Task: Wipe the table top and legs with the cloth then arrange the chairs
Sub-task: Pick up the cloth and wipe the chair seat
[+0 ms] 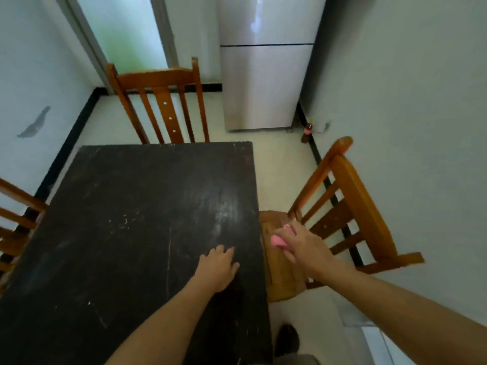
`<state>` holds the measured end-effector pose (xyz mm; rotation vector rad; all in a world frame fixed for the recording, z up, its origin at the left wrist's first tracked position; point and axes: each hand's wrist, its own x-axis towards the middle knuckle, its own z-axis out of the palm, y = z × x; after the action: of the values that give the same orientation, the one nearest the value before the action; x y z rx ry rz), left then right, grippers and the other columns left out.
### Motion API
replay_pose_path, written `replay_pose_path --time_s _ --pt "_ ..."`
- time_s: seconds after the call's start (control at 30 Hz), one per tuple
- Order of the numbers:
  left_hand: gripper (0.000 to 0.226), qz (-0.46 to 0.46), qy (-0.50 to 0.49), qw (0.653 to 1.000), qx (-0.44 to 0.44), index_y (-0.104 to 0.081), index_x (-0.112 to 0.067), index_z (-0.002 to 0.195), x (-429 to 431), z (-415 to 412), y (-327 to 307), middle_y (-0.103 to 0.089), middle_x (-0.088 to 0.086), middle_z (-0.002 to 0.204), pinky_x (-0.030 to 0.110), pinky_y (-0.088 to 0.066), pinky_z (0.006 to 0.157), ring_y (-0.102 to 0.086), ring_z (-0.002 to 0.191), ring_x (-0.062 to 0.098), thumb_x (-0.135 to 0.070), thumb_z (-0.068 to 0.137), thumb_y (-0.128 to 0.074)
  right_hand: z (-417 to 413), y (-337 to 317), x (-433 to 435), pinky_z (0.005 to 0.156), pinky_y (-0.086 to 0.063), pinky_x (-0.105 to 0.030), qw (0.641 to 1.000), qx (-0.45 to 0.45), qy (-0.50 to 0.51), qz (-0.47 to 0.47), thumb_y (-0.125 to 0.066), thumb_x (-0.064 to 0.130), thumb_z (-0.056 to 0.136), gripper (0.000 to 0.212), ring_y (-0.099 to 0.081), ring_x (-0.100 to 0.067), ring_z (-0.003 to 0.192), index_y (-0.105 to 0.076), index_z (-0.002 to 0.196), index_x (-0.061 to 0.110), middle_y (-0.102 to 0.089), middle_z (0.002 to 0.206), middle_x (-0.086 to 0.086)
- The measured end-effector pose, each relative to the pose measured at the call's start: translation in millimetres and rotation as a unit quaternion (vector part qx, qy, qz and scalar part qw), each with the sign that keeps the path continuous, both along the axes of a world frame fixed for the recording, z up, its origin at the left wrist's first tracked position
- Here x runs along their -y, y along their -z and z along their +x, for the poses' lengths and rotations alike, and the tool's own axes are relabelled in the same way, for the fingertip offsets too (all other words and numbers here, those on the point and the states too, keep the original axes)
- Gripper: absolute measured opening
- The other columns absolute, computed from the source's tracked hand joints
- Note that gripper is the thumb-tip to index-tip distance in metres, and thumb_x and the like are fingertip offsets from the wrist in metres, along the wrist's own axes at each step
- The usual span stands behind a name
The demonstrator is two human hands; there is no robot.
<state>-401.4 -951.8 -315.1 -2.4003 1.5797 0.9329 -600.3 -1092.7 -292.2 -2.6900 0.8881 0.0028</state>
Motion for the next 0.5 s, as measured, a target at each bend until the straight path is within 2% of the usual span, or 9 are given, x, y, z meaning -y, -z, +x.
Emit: replay_pose_path --time_s 0.13,0.2,0.27,0.37,0.43,0.5 --pt "0.041 -0.019 0.115 0.993 -0.005 -0.045 -0.020 0.131 17.3 -61.6 -22.5 -0.047 0.006 0.130 0.049 -0.036 0.104 -0.047 0.120 0.027 -0.044 0.099 -0.034 -89.5 -19.4 -15.8 0.075 -0.043 -0.018 0.997 -0.008 0.081 0.002 -0.054 0.042 0.095 0.034 -0.045 -0.004 0.092 -0.051 0.127 0.031 -0.049 0.118 0.004" --pt "0.038 -0.032 0.171 0.985 -0.004 -0.048 -0.022 0.126 27.2 -98.6 -32.6 -0.049 0.005 0.126 0.049 -0.036 0.103 -0.049 0.117 0.025 -0.044 0.100 -0.032 -136.4 -24.4 -23.1 0.076 -0.040 -0.020 0.990 -0.003 0.140 -0.002 -0.062 0.037 0.091 0.034 -0.053 -0.010 0.093 -0.058 0.124 0.026 -0.053 0.119 0.000" --pt "0.039 -0.051 0.224 0.973 -0.007 -0.048 -0.022 0.127 38.1 -138.2 -39.5 -0.048 0.006 0.130 0.048 -0.034 0.104 -0.048 0.121 0.026 -0.044 0.100 -0.031 -183.6 -21.0 -30.6 0.073 -0.041 -0.020 0.986 -0.006 0.169 -0.006 -0.069 0.036 0.085 0.034 -0.062 -0.016 0.093 -0.061 0.117 0.026 -0.057 0.120 -0.001" --pt "0.042 -0.082 0.292 0.953 -0.020 -0.045 -0.022 0.134 52.5 -200.3 -42.2 -0.046 0.003 0.140 0.043 -0.032 0.109 -0.042 0.130 0.022 -0.044 0.100 -0.033 -248.8 -10.2 -48.3 0.074 -0.053 -0.027 0.973 -0.019 0.230 0.020 -0.062 0.042 0.089 0.035 -0.063 -0.021 0.096 -0.057 0.120 0.027 -0.053 0.128 -0.004" --pt "0.043 -0.082 0.329 0.941 -0.017 -0.043 -0.022 0.136 60.4 -247.2 -42.0 -0.045 0.003 0.143 0.040 -0.035 0.108 -0.043 0.130 0.021 -0.044 0.101 -0.033 -292.0 -3.5 -61.3 0.076 -0.053 -0.033 0.960 -0.011 0.277 0.033 -0.057 0.042 0.092 0.036 -0.062 -0.025 0.101 -0.055 0.125 0.026 -0.050 0.131 -0.006" --pt "0.046 -0.062 0.361 0.930 -0.006 -0.041 -0.019 0.139 70.6 -293.4 -41.1 -0.044 0.007 0.143 0.039 -0.035 0.105 -0.044 0.129 0.024 -0.044 0.101 -0.032 -336.4 1.4 -70.1 0.083 -0.050 -0.032 0.947 -0.026 0.318 0.035 -0.051 0.044 0.096 0.038 -0.057 -0.024 0.111 -0.053 0.130 0.027 -0.045 0.137 -0.004"
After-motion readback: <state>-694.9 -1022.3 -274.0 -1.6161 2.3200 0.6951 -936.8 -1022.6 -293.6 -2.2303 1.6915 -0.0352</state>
